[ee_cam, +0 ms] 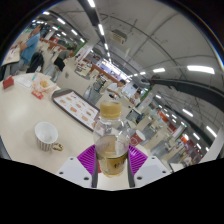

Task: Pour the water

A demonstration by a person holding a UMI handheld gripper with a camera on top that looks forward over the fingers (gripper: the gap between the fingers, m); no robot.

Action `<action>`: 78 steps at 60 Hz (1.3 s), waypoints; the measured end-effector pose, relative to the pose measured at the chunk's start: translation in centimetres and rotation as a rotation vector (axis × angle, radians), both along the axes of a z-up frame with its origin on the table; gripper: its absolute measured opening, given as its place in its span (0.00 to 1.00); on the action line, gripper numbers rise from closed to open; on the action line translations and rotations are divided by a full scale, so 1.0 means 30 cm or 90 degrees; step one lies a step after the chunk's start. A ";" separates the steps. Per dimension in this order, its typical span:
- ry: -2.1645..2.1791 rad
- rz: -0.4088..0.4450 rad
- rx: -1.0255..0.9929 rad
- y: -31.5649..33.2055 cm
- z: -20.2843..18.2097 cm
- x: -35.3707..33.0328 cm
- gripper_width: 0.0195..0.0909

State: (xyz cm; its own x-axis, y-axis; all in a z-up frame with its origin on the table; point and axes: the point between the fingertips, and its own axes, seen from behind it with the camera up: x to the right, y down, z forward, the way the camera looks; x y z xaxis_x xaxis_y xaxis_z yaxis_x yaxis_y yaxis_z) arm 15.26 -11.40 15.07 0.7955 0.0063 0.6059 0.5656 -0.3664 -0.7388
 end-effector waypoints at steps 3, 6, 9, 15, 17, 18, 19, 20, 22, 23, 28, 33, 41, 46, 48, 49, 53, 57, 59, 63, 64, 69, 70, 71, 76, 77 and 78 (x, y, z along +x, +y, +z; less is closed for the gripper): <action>-0.088 0.011 -0.004 0.051 0.031 -0.005 0.30; -0.192 0.019 -0.011 0.091 0.057 -0.011 0.30; -0.296 0.037 -0.015 0.130 0.068 -0.028 0.30; -0.495 0.090 -0.030 0.197 0.052 -0.099 0.30; -0.558 0.113 -0.033 0.199 0.046 -0.119 0.30; -0.590 0.124 -0.034 0.204 0.042 -0.132 0.30; -0.620 0.133 -0.032 0.208 0.039 -0.148 0.30; -0.647 0.144 -0.029 0.213 0.035 -0.165 0.30; -0.709 0.165 -0.029 0.222 0.020 -0.193 0.30; -0.740 0.172 -0.032 0.225 0.013 -0.201 0.30; -0.851 0.203 -0.049 0.255 -0.033 -0.221 0.30; -0.920 0.231 -0.056 0.261 -0.067 -0.230 0.30; -0.952 0.263 -0.041 0.238 -0.054 -0.272 0.30; -0.935 0.268 -0.047 0.265 -0.058 -0.317 0.30; -0.921 0.266 -0.051 0.259 -0.055 -0.315 0.30; -0.908 0.264 -0.053 0.247 -0.051 -0.294 0.30; -0.823 0.256 -0.060 0.197 -0.029 -0.248 0.30; -0.692 0.250 -0.062 0.224 -0.015 -0.283 0.30; -0.621 0.246 -0.056 0.214 0.011 -0.289 0.30; -0.481 0.234 -0.041 0.231 0.049 -0.299 0.30; -0.445 0.231 -0.037 0.235 0.061 -0.302 0.30; -0.274 0.211 -0.037 0.223 0.105 -0.287 0.30; -0.239 0.206 -0.035 0.219 0.109 -0.275 0.30; -0.205 0.202 -0.035 0.221 0.111 -0.269 0.30; -0.051 0.167 -0.037 0.229 0.113 -0.229 0.30; -0.020 0.164 -0.038 0.228 0.107 -0.210 0.30; 0.010 0.159 -0.038 0.233 0.098 -0.198 0.31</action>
State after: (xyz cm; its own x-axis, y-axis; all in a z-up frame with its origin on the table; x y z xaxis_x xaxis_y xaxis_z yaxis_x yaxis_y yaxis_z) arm 9.32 -4.41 18.02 0.7740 0.2388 0.5864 0.6328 -0.2603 -0.7292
